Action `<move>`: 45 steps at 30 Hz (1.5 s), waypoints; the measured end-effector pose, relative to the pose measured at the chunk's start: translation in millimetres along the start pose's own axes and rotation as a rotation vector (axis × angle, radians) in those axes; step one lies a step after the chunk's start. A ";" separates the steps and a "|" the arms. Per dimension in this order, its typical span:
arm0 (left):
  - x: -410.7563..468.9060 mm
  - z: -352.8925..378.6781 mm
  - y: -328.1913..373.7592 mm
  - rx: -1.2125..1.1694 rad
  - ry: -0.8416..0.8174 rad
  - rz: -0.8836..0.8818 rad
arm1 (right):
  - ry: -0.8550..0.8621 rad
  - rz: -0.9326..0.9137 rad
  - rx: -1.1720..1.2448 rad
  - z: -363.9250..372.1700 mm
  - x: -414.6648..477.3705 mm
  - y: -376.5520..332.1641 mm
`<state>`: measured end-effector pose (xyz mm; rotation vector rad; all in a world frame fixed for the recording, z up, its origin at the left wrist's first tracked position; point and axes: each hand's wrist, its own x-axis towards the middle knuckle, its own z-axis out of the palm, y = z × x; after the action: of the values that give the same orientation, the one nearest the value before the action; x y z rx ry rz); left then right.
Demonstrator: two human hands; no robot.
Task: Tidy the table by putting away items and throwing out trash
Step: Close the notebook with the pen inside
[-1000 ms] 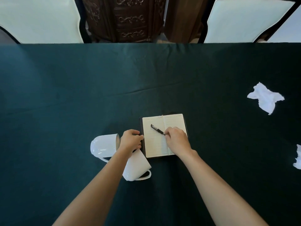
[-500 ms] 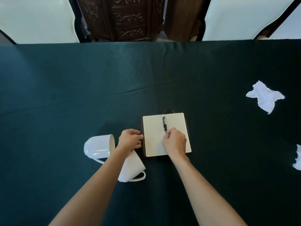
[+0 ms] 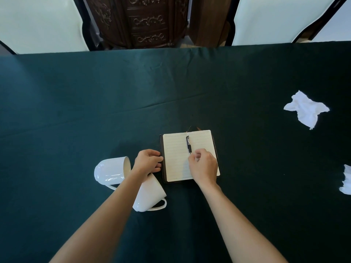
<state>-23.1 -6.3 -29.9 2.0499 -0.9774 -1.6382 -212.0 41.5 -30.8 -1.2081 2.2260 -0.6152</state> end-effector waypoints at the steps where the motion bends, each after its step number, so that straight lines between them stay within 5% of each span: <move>1: 0.0 -0.4 1.0 0.006 -0.002 0.000 | 0.029 -0.001 0.009 -3.0 3.5 2.3; 8: -3.7 -1.0 12.4 0.050 0.003 0.054 | 0.012 0.152 0.015 -33.5 27.3 37.2; 16: -17.5 20.7 33.9 -0.038 0.010 0.132 | -0.054 0.427 0.438 -45.2 42.2 43.4; 23: -32.5 56.0 49.2 -0.098 -0.148 0.233 | -0.070 0.442 0.568 -47.6 42.9 50.0; 28: -35.5 93.3 51.2 0.086 -0.227 0.262 | -0.110 0.477 0.734 -47.3 43.9 62.7; 32: -30.7 108.8 37.9 0.420 -0.167 0.402 | -0.133 0.443 0.744 -46.8 46.7 70.0; 38: -29.4 116.0 28.2 0.564 -0.072 0.489 | -0.124 0.409 0.599 -44.2 46.0 71.2; 45: -31.5 108.9 18.6 0.425 -0.081 0.479 | -0.154 0.430 0.795 -49.5 46.0 68.8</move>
<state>-135.1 18.9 -25.7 1.7862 -1.8083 -1.3458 -307.1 43.1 -46.1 -0.3485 1.7393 -1.0374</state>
